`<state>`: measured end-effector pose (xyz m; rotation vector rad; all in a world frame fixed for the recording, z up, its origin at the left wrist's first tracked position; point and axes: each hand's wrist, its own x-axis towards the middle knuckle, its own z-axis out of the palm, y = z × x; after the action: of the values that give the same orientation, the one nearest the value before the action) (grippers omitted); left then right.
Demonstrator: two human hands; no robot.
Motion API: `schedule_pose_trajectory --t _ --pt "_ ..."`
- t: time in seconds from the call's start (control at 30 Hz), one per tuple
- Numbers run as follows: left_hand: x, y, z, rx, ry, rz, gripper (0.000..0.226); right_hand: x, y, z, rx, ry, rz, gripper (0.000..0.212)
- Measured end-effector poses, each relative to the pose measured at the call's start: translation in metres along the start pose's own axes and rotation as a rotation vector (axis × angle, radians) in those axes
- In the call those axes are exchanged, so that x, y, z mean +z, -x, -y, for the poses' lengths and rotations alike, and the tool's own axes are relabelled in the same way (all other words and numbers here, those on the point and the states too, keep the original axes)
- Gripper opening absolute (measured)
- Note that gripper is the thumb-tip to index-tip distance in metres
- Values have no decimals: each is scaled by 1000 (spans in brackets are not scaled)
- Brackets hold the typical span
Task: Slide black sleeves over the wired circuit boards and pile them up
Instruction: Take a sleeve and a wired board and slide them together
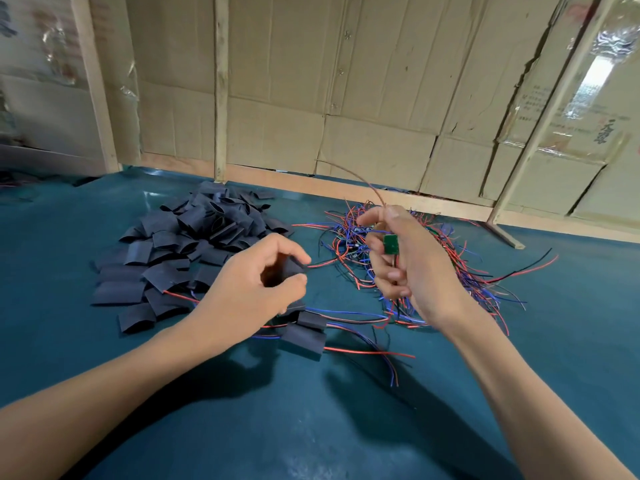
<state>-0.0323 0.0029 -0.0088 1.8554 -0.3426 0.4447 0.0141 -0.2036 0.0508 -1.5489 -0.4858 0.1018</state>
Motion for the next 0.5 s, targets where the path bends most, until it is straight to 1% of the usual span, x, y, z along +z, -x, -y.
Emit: schedule_pose_trajectory --t 0.03,0.1,0.13,0.2,0.23,0.3,0.4,0.5 --pt "0 1 -2 -32 58 20 14 3 1 -1 -55 30 1 19" --pt "-1 0 -4 -111 235 92 7 8 8 -5 -278 207 6 26" --pt "-2 -1 -5 -123 290 145 10 11 12 -8 -388 313 18 25" --pt "-3 1 -7 -123 367 259 25 14 16 -15 -533 462 74 27" --pt "-2 2 -8 -125 395 284 31 16 17 -17 -567 491 87 30" --pt "2 3 -7 -126 410 259 34 18 16 -21 -612 551 71 35" --pt "5 1 -6 -128 461 130 25 15 16 -26 -647 693 35 39" --pt "4 -2 -4 -111 554 97 27 16 18 -31 -611 817 46 43"
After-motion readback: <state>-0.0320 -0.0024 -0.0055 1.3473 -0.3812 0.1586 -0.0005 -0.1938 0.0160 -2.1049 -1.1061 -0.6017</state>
